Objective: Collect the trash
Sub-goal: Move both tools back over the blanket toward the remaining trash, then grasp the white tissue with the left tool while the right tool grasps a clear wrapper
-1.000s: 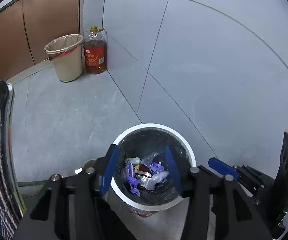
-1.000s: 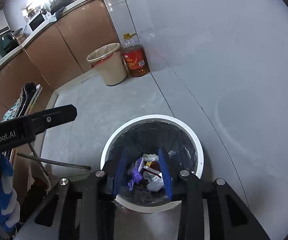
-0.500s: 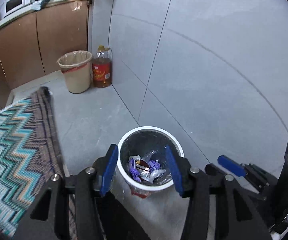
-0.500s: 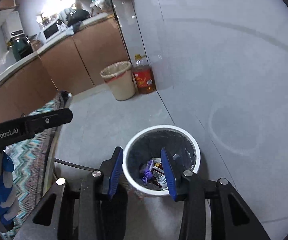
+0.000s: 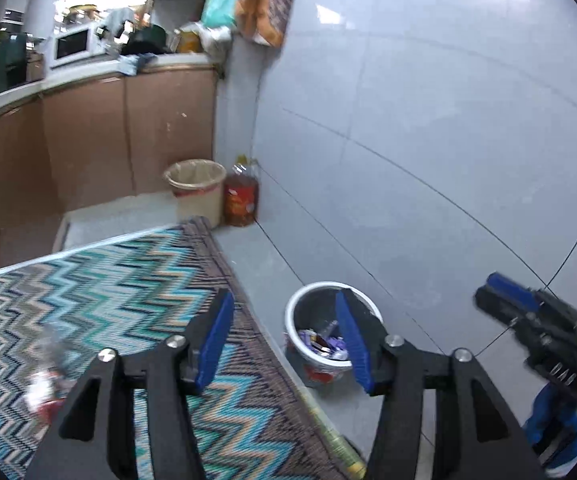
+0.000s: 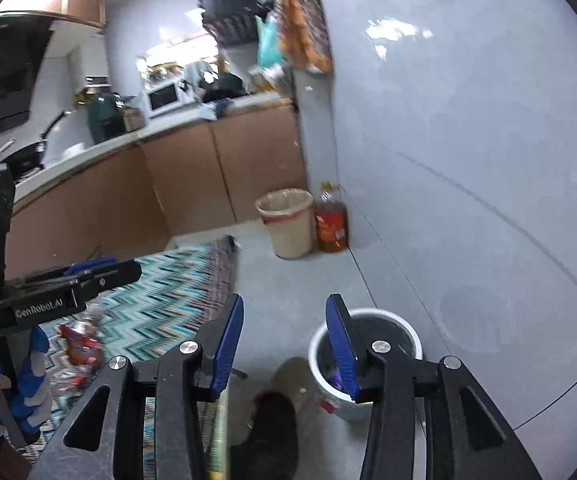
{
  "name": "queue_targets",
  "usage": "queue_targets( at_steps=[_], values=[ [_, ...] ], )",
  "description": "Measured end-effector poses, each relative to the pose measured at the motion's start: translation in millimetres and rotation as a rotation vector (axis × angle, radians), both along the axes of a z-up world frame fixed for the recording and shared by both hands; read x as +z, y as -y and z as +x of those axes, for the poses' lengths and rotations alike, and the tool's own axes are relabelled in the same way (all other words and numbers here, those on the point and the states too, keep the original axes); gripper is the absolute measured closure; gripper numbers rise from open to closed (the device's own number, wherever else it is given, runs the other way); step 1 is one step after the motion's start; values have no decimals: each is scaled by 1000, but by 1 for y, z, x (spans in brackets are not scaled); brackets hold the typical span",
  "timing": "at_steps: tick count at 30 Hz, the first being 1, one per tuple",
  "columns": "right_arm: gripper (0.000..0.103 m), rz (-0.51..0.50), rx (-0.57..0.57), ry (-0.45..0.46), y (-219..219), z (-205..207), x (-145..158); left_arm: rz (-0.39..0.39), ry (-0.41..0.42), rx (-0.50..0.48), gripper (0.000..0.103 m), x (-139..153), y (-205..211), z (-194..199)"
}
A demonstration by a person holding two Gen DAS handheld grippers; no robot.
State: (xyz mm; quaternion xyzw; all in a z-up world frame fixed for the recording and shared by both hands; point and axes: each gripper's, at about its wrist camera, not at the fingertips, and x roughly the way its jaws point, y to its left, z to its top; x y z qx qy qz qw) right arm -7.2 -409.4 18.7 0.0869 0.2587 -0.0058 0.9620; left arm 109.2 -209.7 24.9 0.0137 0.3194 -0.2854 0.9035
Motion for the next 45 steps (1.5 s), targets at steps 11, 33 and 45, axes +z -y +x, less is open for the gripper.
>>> queue_targets(
  at_steps=[11, 33, 45],
  values=[
    [60, -89, 95, 128, -72, -19, 60, -25, 105, 170, 49, 28, -147, -26],
    [60, -49, 310, 56, -151, 21, 38, 3, -104, 324, 49, -56, -279, 12],
    [60, 28, 452, -147, -179, 81, -42, 23, -301, 222, 49, -123, -268, 69]
  ],
)
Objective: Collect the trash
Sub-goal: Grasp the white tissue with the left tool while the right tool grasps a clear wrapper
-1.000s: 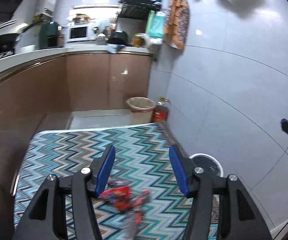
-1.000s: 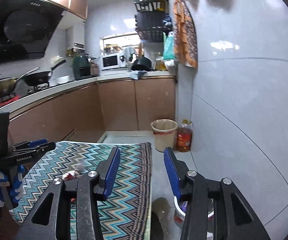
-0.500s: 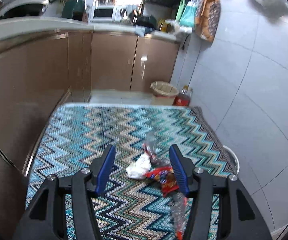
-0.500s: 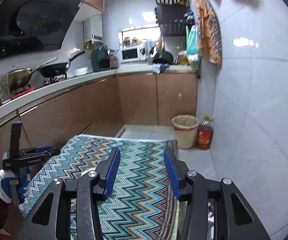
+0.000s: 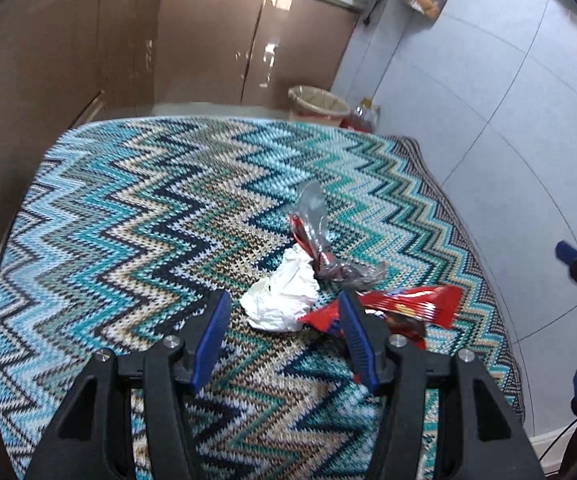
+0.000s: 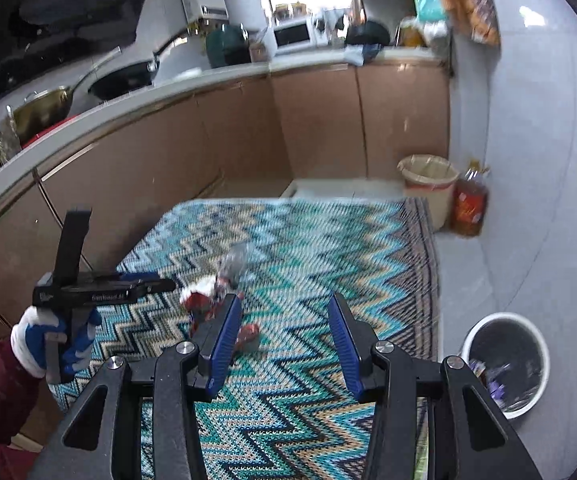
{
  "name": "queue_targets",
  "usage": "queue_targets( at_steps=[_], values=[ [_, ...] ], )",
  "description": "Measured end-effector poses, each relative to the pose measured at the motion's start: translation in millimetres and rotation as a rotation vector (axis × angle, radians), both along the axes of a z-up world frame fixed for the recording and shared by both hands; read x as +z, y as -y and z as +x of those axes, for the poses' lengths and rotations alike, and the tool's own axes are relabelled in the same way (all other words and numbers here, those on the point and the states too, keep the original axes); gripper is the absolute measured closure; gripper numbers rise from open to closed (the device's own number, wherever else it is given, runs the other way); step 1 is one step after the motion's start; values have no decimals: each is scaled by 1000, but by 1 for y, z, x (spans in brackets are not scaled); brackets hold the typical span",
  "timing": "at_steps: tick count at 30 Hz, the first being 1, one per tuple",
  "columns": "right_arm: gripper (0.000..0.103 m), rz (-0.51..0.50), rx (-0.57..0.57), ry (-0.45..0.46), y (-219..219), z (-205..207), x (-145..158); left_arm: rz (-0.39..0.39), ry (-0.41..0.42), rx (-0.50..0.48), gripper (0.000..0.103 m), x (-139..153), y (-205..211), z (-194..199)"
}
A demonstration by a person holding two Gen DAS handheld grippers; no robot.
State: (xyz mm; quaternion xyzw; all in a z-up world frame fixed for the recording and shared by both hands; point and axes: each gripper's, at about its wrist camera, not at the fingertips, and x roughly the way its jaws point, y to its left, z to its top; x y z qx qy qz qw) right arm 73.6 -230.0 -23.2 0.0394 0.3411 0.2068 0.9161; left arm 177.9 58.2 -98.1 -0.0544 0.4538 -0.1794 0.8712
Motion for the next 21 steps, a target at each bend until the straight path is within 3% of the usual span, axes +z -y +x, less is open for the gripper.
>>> queue_targets(
  at_steps=[5, 14, 21],
  values=[
    [60, 8, 39, -80, -11, 23, -29, 1, -31, -42, 50, -16, 13, 20],
    [60, 17, 111, -168, -36, 54, -63, -11, -80, -61, 68, -44, 22, 41],
    [60, 33, 171, -229, -57, 66, -87, -30, -68, -64, 77, -46, 20, 42]
  ],
)
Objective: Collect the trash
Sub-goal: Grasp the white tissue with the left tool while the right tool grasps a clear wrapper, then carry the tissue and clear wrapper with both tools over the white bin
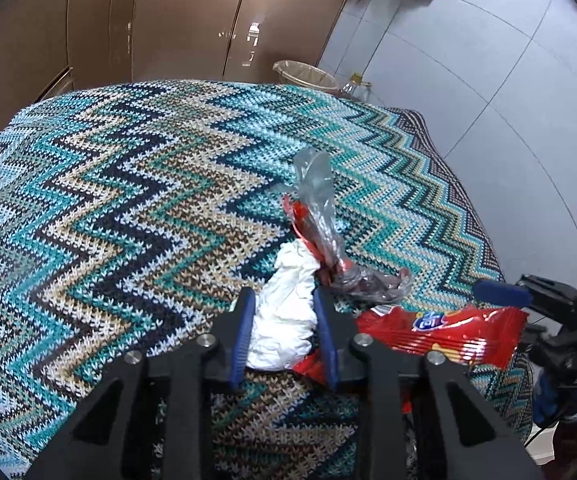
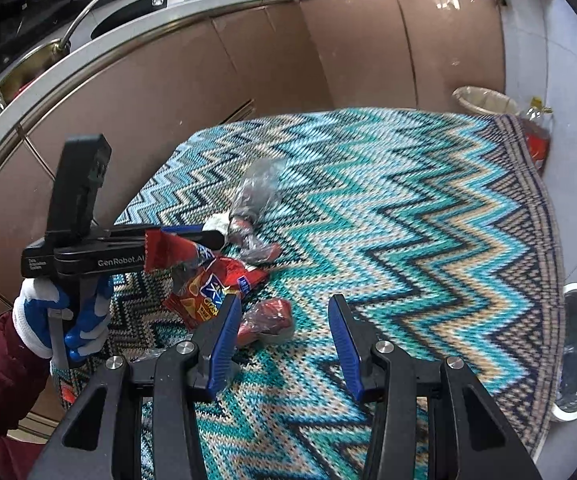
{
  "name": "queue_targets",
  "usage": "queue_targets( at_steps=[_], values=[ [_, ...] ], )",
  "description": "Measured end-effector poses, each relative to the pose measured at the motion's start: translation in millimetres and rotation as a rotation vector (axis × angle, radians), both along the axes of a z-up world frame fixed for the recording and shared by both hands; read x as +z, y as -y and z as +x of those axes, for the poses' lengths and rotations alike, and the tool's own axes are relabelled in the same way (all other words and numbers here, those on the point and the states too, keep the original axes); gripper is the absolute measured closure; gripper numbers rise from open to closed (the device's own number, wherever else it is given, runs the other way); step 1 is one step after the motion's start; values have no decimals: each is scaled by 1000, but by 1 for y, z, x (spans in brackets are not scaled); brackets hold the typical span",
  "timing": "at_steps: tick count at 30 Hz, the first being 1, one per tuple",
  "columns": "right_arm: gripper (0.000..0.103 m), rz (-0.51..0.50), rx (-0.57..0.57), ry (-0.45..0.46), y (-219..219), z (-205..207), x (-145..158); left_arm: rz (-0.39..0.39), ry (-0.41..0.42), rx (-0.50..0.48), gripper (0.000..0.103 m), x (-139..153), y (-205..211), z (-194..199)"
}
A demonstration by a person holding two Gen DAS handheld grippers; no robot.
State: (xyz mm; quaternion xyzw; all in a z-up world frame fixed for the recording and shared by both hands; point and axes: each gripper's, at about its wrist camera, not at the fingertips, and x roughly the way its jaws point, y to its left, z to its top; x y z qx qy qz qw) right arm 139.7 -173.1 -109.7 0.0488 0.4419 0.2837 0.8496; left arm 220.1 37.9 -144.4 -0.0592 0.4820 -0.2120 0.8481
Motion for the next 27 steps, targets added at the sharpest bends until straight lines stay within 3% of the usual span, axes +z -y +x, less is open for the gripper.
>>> queue_targets(
  at_steps=[7, 13, 18, 27],
  values=[
    [61, 13, 17, -45, -7, 9, -17, -26, 14, 11, 85, 2, -9, -11],
    [83, 21, 31, -45, -9, 7, -18, -60, 31, 37, 85, 11, -23, -22],
    [90, 18, 25, -20, -5, -1, -10, -65, 54, 57, 85, 22, -31, -31],
    [92, -10, 15, 66, 1, -32, 19, -60, 118, 95, 85, 54, -42, -60]
  ],
)
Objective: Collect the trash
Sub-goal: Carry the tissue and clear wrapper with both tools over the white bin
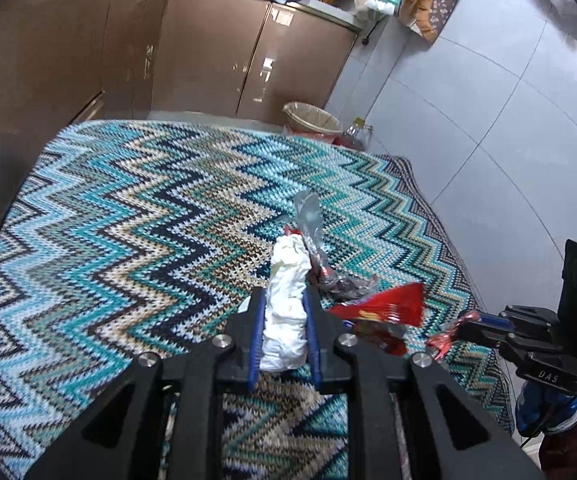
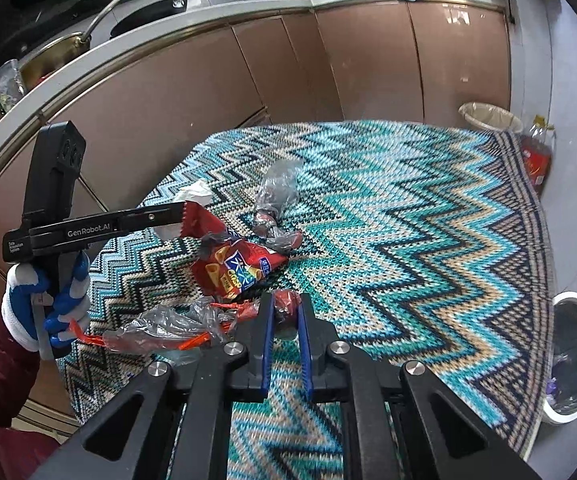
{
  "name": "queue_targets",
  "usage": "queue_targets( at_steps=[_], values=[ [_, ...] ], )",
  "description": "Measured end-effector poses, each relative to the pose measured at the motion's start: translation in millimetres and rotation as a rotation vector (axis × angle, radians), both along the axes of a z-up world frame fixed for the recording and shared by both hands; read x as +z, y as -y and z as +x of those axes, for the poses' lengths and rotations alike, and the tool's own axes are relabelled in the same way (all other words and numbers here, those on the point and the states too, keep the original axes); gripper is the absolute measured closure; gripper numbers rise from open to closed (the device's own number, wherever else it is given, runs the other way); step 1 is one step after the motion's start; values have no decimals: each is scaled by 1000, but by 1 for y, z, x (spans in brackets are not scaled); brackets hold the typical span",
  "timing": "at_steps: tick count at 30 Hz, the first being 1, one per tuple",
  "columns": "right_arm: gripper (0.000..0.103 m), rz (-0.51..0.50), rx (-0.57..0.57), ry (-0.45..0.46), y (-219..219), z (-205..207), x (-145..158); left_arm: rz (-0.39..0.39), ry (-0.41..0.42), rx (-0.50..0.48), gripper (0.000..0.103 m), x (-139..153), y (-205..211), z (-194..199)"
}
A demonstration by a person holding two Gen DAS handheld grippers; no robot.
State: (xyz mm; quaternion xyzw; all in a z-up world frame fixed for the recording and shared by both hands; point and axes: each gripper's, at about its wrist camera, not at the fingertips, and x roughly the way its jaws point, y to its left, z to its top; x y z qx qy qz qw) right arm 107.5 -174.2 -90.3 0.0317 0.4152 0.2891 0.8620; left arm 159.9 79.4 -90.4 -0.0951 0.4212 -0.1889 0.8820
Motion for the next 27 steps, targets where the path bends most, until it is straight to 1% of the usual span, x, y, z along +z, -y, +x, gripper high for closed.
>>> queue_targets(
  at_steps=[6, 10, 16, 21, 24, 27],
  values=[
    [93, 4, -49, 67, 18, -28, 23, 4, 70, 13, 85, 26, 3, -25],
    [93, 12, -84, 130, 30, -54, 44, 8, 132, 15, 85, 49, 4, -49],
    [93, 17, -152, 221, 52, -89, 73, 11, 215, -7, 85, 81, 15, -81],
    [93, 13, -229, 278, 81, -109, 90, 16, 275, -58, 85, 106, 42, -99],
    [93, 14, -281, 308, 106, -122, 101, 22, 298, -94, 85, 116, 62, -100],
    [93, 8, -345, 333, 135, -131, 108, 21, 302, -146, 85, 122, 94, -97]
  ],
)
